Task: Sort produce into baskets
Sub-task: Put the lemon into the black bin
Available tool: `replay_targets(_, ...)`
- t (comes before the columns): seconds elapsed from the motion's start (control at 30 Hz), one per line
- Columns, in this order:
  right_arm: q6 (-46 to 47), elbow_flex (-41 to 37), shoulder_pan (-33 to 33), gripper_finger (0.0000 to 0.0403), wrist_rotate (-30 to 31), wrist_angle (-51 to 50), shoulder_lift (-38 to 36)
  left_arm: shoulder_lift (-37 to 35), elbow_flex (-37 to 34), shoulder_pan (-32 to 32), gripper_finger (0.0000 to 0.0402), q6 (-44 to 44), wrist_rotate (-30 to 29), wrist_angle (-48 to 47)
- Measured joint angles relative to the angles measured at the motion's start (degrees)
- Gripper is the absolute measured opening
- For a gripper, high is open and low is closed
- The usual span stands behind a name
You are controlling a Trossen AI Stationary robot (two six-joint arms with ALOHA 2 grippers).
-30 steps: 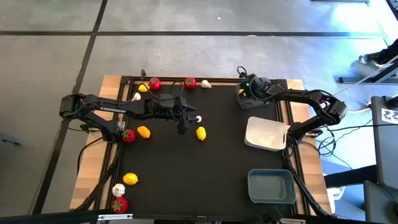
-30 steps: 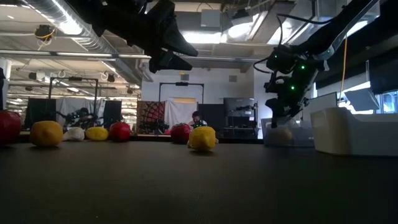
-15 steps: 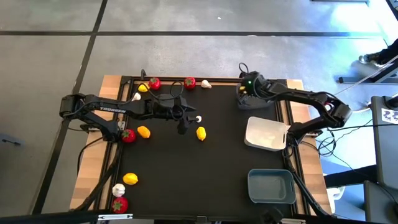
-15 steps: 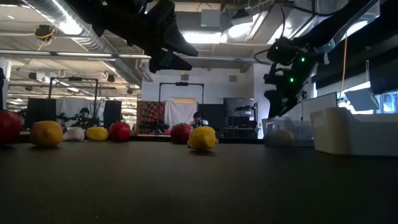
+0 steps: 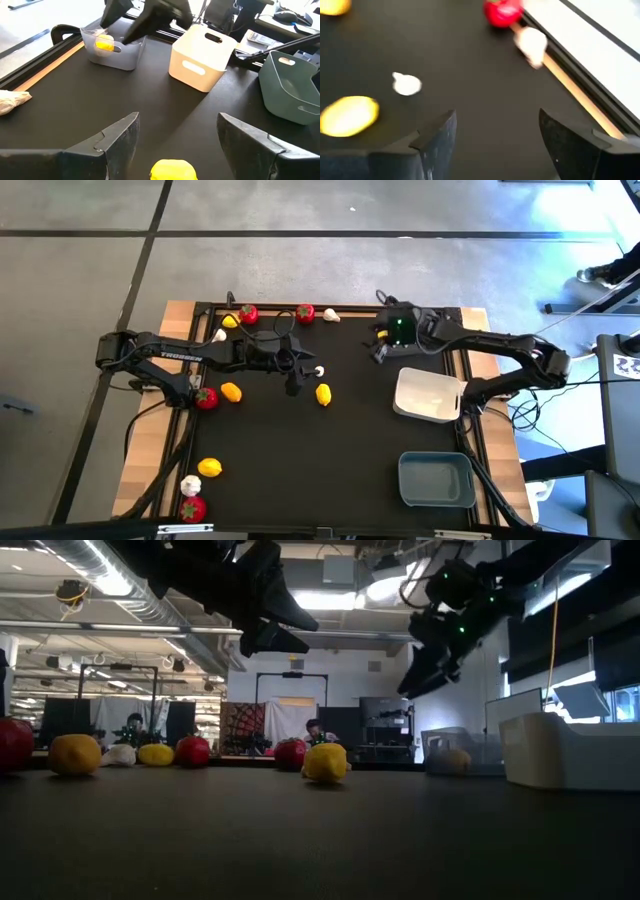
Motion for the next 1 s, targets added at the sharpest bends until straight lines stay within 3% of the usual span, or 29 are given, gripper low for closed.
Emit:
replay_targets(0.43, -0.06, 0.0, 11.04, 0.0282, 0.15, 10.53, 1.75, 0.0, 0.0, -0.04, 0.026, 1.37, 0.0, 0.0)
replay_targets(1.0, -1.55, 0.02, 17.0, 0.0282, -1.88, 14.74, 10.6, 0.26, 0.0, 0.0, 0.026, 3.15, -1.22, -0.28)
